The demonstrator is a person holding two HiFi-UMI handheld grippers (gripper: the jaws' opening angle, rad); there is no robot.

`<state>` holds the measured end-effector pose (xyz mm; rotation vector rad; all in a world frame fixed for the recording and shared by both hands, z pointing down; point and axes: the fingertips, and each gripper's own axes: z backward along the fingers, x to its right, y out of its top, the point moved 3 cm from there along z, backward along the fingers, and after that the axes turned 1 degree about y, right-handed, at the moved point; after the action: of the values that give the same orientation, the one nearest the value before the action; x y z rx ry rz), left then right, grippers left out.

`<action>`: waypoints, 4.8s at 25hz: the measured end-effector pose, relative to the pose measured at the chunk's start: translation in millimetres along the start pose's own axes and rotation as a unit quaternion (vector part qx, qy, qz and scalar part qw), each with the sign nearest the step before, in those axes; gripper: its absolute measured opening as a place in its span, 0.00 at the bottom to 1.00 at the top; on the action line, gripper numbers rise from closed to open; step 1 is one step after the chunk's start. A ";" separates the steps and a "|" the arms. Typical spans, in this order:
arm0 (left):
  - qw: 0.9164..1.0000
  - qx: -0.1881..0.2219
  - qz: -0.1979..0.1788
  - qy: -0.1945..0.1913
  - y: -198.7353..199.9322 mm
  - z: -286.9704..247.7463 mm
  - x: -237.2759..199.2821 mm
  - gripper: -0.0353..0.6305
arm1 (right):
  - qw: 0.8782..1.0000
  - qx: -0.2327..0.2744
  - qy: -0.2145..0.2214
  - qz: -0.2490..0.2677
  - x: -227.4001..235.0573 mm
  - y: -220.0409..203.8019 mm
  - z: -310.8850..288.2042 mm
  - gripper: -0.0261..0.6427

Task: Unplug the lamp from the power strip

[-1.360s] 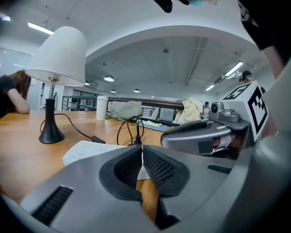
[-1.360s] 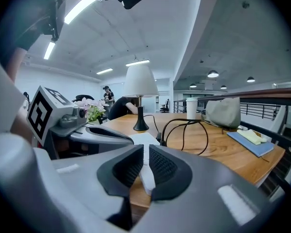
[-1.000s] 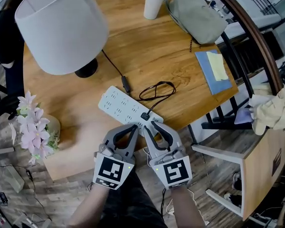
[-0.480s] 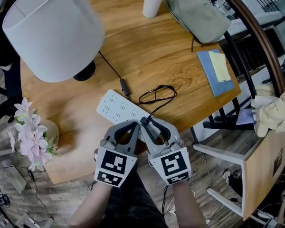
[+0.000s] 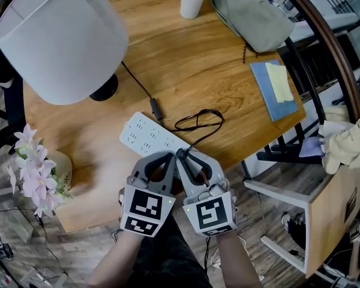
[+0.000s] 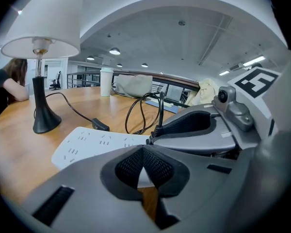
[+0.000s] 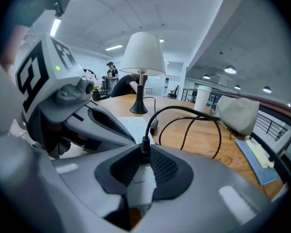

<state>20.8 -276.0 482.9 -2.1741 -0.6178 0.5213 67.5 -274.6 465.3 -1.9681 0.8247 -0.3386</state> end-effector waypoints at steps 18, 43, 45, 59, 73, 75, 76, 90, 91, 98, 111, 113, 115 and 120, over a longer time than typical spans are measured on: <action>1.000 -0.006 -0.004 0.003 1.7 -1.5 -0.2 0.05 | 0.999 0.032 -0.002 -0.042 1.7 20.1 6.5 0.14; 0.998 0.062 0.026 0.021 21.7 15.6 -24.4 0.05 | 0.995 -0.018 -0.054 -0.078 41.6 6.0 11.3 0.15; 0.998 0.063 0.025 0.020 21.6 15.4 -23.4 0.05 | 0.994 -0.026 -0.065 -0.082 46.9 2.7 12.9 0.15; 0.995 0.093 0.035 0.029 28.0 24.7 -31.1 0.05 | 0.984 -0.046 -0.135 -0.104 62.4 -14.3 24.9 0.15; 0.992 0.117 0.031 0.026 35.6 37.3 -28.3 0.05 | 0.984 0.025 -0.143 -0.103 55.6 12.4 41.5 0.20; 0.991 0.125 0.029 0.032 38.9 41.7 -30.2 0.05 | 0.985 0.040 -0.138 -0.095 50.5 19.6 44.3 0.20; 0.991 0.127 0.029 0.035 39.9 44.2 -31.4 0.05 | 0.985 0.046 -0.139 -0.092 48.7 22.5 46.2 0.18; 0.978 0.198 0.000 0.060 71.6 92.8 -30.9 0.05 | 0.979 0.128 -0.133 -0.087 27.6 61.2 81.8 0.05; 0.977 0.203 -0.002 0.060 74.0 96.6 -30.1 0.05 | 0.979 0.131 -0.131 -0.086 25.5 64.2 84.4 0.05; 0.970 0.235 -0.016 0.059 93.0 119.2 -24.0 0.05 | 0.976 0.158 -0.127 -0.085 19.3 84.7 101.2 0.05; 0.961 0.271 -0.017 0.050 116.9 156.0 -13.2 0.05 | 0.972 0.191 -0.114 -0.071 5.5 117.4 125.4 0.05; 0.960 0.274 -0.017 0.047 119.6 161.1 -11.1 0.05 | 0.972 0.196 -0.111 -0.070 3.0 122.1 129.5 0.05; 0.960 0.278 -0.016 0.044 122.6 165.8 -9.5 0.05 | 0.971 0.201 -0.109 -0.068 1.0 127.3 133.3 0.05; 0.958 0.284 -0.014 0.039 130.0 177.9 -4.1 0.05 | 0.970 0.210 -0.103 -0.061 -3.8 139.3 144.4 0.05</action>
<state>-47.0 -247.1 275.2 -1.6294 -0.3911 0.5194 85.4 -222.1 272.4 -1.6234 0.4546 -0.3424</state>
